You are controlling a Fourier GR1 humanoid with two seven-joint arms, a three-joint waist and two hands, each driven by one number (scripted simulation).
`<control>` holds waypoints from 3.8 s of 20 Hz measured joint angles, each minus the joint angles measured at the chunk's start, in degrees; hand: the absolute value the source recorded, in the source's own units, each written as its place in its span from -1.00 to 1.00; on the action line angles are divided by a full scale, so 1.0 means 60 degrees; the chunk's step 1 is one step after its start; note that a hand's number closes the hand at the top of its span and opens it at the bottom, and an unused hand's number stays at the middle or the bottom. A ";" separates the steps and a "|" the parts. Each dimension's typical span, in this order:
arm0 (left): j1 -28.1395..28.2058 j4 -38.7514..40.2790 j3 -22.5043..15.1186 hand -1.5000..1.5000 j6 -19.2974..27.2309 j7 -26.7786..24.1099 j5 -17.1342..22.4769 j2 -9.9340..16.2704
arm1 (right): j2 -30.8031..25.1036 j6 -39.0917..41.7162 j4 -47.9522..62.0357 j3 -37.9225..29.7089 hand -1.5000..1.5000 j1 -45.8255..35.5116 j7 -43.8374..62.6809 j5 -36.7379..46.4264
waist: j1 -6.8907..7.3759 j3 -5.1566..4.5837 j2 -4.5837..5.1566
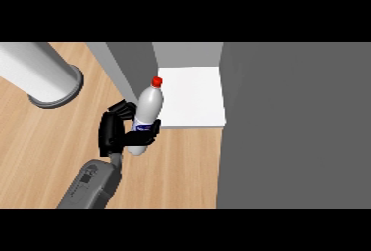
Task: Pick up the bottled water, place it into the cabinet and close the cabinet
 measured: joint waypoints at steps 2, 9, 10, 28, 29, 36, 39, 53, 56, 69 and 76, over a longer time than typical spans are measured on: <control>-0.0041 0.0004 -0.0030 1.00 0.0318 0.0088 -0.0037 0.0051 | -0.0007 -0.0058 0.0022 0.0098 -1.00 -0.0128 -0.0015 -0.0022 | -0.0055 -0.0001 0.0003; -0.0118 0.0052 0.0135 1.00 0.0710 0.0214 0.0010 0.0085 | -0.0192 0.0026 0.0113 0.0128 -1.00 -0.0205 -0.0059 -0.0127 | -0.0225 -0.0009 0.0000; -0.0132 0.0065 0.0183 1.00 0.0795 0.0185 0.0026 0.0068 | -0.0207 0.0015 0.0129 0.0149 -1.00 -0.0276 -0.0071 -0.0142 | -0.0258 -0.0009 0.0010; -0.0933 0.0976 0.0135 -1.00 0.1661 0.0459 -0.0984 0.0742 | -0.0549 0.0232 0.0262 0.0355 -1.00 -0.0630 -0.0166 -0.0315 | -0.0696 0.0030 0.0023; -0.0917 0.0959 0.0139 -1.00 0.1754 0.0512 -0.1021 0.0765 | -0.0582 0.0257 0.0264 0.0348 -1.00 -0.0624 -0.0168 -0.0323 | -0.0749 0.0031 0.0021; -0.0995 0.0969 0.0035 -1.00 0.1705 0.0748 -0.1124 0.0923 | -0.0640 0.0241 0.0277 0.0482 -1.00 -0.0769 -0.0167 -0.0365 | -0.0801 0.0023 0.0050; -0.0993 0.0935 0.0085 -1.00 0.1484 0.0741 -0.0995 0.0977 | -0.0676 0.0228 0.0280 0.0463 -1.00 -0.0782 -0.0174 -0.0382 | -0.0827 -0.0005 0.0070; -0.0848 0.0756 0.0456 -1.00 0.0816 -0.0104 -0.0462 0.0695 | -0.0851 -0.0129 0.0298 0.0372 -1.00 -0.1124 -0.0038 -0.0443 | -0.0656 -0.0080 0.0141; -0.0777 0.0702 0.0500 -1.00 0.0735 -0.0259 -0.0372 0.0564 | -0.0916 -0.0211 0.0288 0.0297 -1.00 -0.1128 0.0018 -0.0454 | -0.0580 -0.0086 0.0123; 0.0316 -0.0377 -0.0224 -1.00 0.0065 -0.0817 0.0684 0.0234 | -0.1015 -0.0633 0.0254 0.0128 -1.00 -0.1142 0.0230 -0.0527 | -0.0228 -0.0061 0.0033; 0.0395 -0.1874 -0.2148 -1.00 -0.0292 -0.1095 0.1242 -0.0653 | -0.0765 -0.0755 0.0118 0.0079 -1.00 -0.0749 0.0258 -0.0570 | -0.0094 -0.0037 0.0010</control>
